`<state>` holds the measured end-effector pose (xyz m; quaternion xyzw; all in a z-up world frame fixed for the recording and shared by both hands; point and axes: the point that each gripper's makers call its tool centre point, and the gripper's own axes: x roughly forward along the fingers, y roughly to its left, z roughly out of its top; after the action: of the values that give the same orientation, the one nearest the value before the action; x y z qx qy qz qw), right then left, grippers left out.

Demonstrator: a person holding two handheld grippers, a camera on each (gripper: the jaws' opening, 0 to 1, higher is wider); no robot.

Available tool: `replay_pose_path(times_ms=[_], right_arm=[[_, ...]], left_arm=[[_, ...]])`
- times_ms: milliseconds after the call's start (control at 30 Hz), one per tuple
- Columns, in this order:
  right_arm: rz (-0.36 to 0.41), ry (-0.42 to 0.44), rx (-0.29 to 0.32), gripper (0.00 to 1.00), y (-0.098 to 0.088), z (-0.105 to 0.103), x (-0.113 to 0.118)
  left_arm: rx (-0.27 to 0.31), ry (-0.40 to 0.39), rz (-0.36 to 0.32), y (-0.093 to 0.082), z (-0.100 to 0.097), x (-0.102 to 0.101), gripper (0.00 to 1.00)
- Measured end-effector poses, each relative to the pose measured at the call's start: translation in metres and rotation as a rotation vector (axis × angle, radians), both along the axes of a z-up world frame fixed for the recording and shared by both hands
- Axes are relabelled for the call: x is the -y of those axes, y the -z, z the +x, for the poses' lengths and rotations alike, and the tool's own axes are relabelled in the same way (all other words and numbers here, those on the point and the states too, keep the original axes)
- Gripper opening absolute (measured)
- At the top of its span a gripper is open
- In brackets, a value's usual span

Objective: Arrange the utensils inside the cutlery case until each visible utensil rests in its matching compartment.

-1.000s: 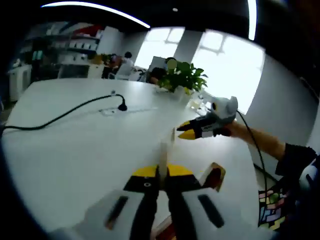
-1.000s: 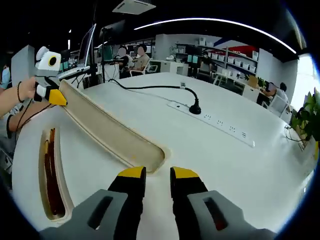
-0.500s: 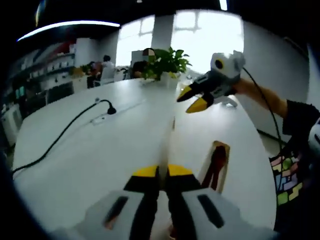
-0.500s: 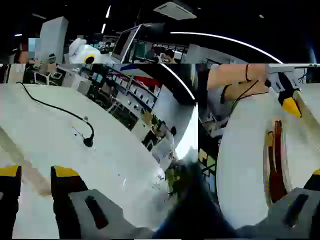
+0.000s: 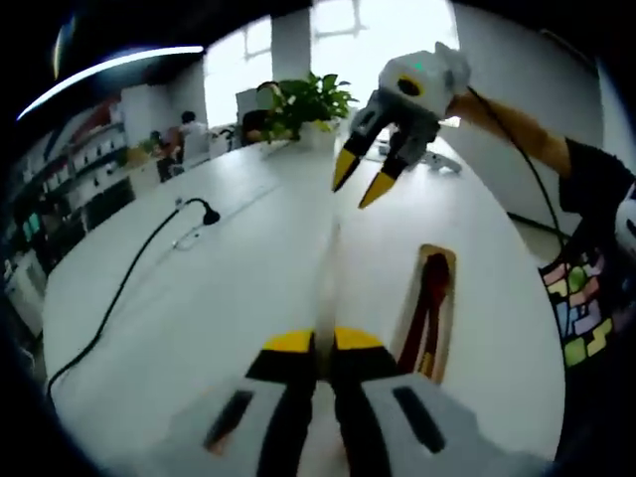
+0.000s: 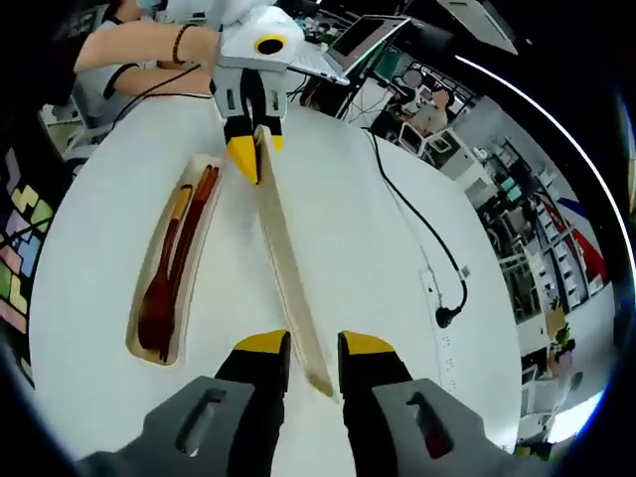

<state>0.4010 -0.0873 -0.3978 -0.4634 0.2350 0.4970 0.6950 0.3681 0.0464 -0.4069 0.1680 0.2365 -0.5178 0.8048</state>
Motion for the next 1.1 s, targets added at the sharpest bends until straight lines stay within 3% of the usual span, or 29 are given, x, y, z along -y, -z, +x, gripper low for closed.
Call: replay_pose_path(times_ms=[167, 333, 433, 567, 800, 900, 1100], right_arm=[[-0.077, -0.004, -0.02, 0.19, 0.014, 0.01, 0.008], [-0.095, -0.029, -0.02, 0.17, 0.023, 0.017, 0.004], [-0.086, -0.01, -0.061, 0.08, 0.031, 0.015, 0.001], [-0.062, -0.005, -0.067, 0.07, 0.031, 0.013, -0.002], [-0.111, -0.028, -0.034, 0.05, 0.032, 0.009, -0.005], [-0.135, -0.034, -0.029, 0.05, 0.033, 0.004, -0.005], [-0.117, -0.017, -0.021, 0.04, 0.029, -0.003, -0.008]], left_arm=[[0.0, 0.007, 0.016, 0.002, 0.001, -0.003, 0.04], [0.002, 0.012, 0.051, 0.008, 0.003, -0.005, 0.04], [-0.003, 0.008, 0.073, 0.012, 0.003, -0.007, 0.04], [-0.014, 0.008, 0.099, 0.019, 0.004, -0.01, 0.04], [-0.022, -0.027, 0.203, 0.031, 0.007, -0.013, 0.05], [-0.009, -0.047, 0.252, 0.032, 0.009, -0.015, 0.05], [0.007, -0.097, 0.286, 0.029, 0.016, -0.023, 0.08]])
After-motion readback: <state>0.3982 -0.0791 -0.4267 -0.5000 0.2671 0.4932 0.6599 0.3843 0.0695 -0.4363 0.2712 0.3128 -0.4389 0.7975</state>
